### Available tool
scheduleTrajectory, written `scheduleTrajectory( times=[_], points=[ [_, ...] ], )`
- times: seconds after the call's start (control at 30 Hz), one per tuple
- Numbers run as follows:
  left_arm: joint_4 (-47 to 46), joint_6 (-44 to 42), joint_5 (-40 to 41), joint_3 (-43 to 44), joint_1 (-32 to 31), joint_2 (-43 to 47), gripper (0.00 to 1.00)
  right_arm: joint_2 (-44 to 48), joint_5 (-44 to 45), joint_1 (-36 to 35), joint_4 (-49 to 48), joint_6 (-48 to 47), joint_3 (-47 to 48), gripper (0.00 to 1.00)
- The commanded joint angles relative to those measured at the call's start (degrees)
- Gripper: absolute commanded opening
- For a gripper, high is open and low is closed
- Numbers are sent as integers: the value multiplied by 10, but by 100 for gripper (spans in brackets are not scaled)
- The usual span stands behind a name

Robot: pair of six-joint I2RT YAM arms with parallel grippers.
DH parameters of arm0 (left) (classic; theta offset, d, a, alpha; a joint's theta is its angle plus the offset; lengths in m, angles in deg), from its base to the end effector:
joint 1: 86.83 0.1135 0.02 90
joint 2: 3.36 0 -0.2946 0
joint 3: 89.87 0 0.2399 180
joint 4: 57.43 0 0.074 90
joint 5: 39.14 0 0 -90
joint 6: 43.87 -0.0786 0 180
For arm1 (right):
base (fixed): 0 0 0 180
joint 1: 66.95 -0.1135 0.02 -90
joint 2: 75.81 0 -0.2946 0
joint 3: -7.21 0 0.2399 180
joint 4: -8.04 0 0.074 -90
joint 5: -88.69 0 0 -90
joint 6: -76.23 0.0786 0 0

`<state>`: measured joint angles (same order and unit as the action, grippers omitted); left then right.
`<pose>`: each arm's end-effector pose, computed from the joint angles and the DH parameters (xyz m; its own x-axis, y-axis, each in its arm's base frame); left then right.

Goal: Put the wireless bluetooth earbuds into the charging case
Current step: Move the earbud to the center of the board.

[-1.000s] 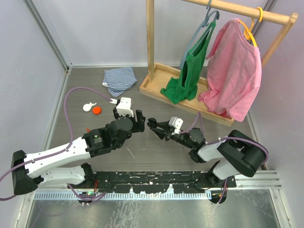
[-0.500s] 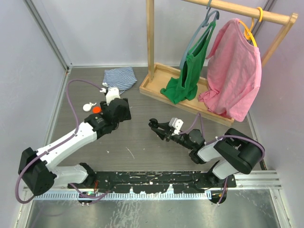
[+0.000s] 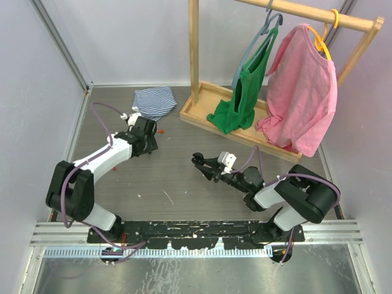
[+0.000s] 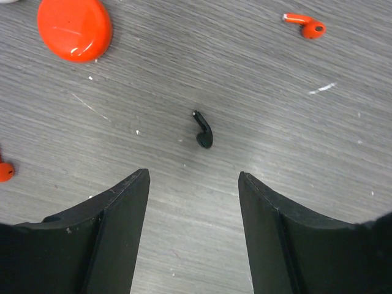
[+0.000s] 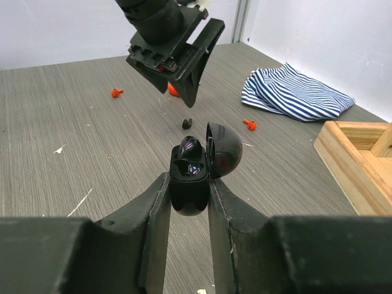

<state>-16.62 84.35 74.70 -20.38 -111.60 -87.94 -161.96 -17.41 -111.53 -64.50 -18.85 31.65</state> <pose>0.2908 -0.0992 0.2235 -0.7005 -0.3000 -0.6475 -0.3257 0.9417 -0.0839 0.1704 0.1986 0.2243 0.2102 0.0877 -0.9737 -0.8531 0.5029 -0.1389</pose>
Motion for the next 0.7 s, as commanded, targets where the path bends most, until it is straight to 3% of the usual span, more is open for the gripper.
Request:
scheduleTrajectory(
  times=[0.0,0.37,0.67],
  points=[
    [-46,17,-45,34,36,-33,60,-4,7,-3,-64,-6,3,1],
    [-73,31,-118,59,82,-141,47,-10,8,-4,-63,-11,4,1],
    [-63,26,-154,50,87,-149,28,-11,5,-3,-63,-11,6,1]
  ],
)
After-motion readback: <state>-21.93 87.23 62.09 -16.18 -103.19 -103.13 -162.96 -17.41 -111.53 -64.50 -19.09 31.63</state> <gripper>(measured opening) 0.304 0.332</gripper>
